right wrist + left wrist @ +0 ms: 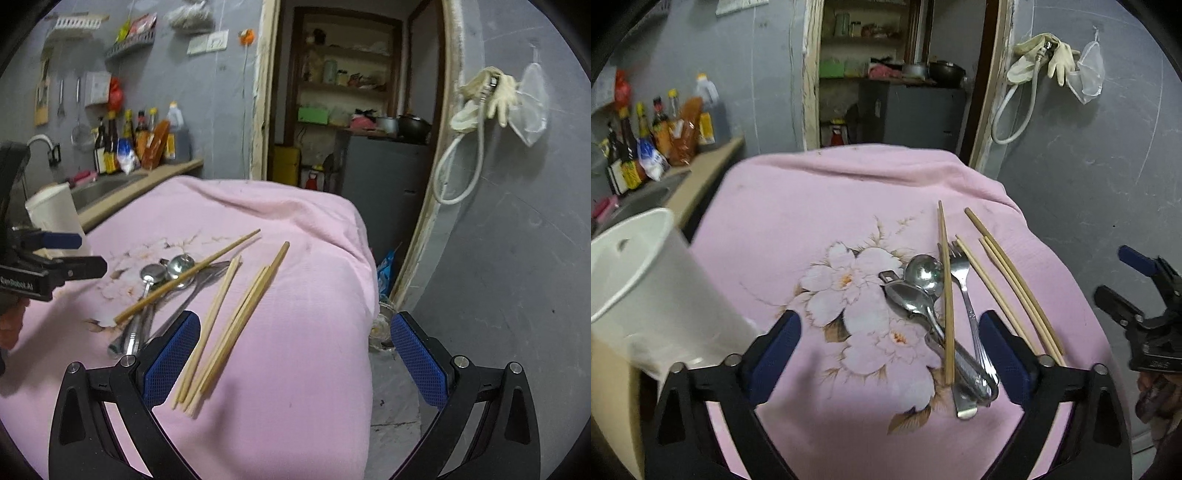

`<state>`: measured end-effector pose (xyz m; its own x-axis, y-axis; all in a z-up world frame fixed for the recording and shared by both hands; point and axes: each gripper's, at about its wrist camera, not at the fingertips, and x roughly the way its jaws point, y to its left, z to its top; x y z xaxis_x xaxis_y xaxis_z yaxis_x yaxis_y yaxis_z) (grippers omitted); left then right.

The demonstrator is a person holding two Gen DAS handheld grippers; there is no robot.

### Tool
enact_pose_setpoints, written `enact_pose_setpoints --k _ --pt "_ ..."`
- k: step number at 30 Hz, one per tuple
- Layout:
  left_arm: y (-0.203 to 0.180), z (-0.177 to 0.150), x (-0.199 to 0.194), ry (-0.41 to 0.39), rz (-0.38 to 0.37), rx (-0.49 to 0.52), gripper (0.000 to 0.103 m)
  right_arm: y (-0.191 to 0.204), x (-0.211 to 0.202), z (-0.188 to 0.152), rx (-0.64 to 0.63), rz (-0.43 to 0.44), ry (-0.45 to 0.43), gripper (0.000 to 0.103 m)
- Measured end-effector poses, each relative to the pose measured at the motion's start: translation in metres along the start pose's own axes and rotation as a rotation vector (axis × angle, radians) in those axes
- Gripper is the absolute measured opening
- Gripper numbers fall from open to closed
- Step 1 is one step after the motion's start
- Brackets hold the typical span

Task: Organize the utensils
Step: 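Grasp a metal utensil with the left tool while the right tool grasps one wooden chopstick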

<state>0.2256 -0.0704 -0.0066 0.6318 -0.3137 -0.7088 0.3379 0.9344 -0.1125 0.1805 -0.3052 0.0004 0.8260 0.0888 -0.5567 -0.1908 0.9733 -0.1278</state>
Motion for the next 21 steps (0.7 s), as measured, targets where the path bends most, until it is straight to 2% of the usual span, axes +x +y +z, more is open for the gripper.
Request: enact_pose_setpoints --k 1,3,5,8,9,14,21 --pt "0.002 0.001 0.005 0.017 -0.019 -0.013 0.082 -0.001 0.006 0.002 -0.007 0.006 0.01 0.096" --pt "0.008 0.004 0.014 0.058 -0.059 -0.046 0.065 -0.003 0.022 0.009 -0.016 0.024 0.046 0.087" --pt "0.013 0.007 0.023 0.09 -0.097 -0.077 0.056 -0.006 0.037 0.013 -0.011 0.053 0.084 0.071" --pt "0.021 0.011 0.033 0.123 -0.134 -0.12 0.042 -0.01 0.058 0.018 0.002 0.088 0.14 0.057" --pt "0.023 0.012 0.036 0.133 -0.148 -0.131 0.038 -0.01 0.061 0.018 0.004 0.096 0.149 0.055" --pt "0.032 0.019 0.05 0.18 -0.2 -0.195 0.028 -0.013 0.086 0.028 0.012 0.12 0.191 0.043" --pt "0.04 0.026 0.058 0.212 -0.26 -0.245 0.018 -0.015 0.118 0.041 0.043 0.139 0.243 0.034"
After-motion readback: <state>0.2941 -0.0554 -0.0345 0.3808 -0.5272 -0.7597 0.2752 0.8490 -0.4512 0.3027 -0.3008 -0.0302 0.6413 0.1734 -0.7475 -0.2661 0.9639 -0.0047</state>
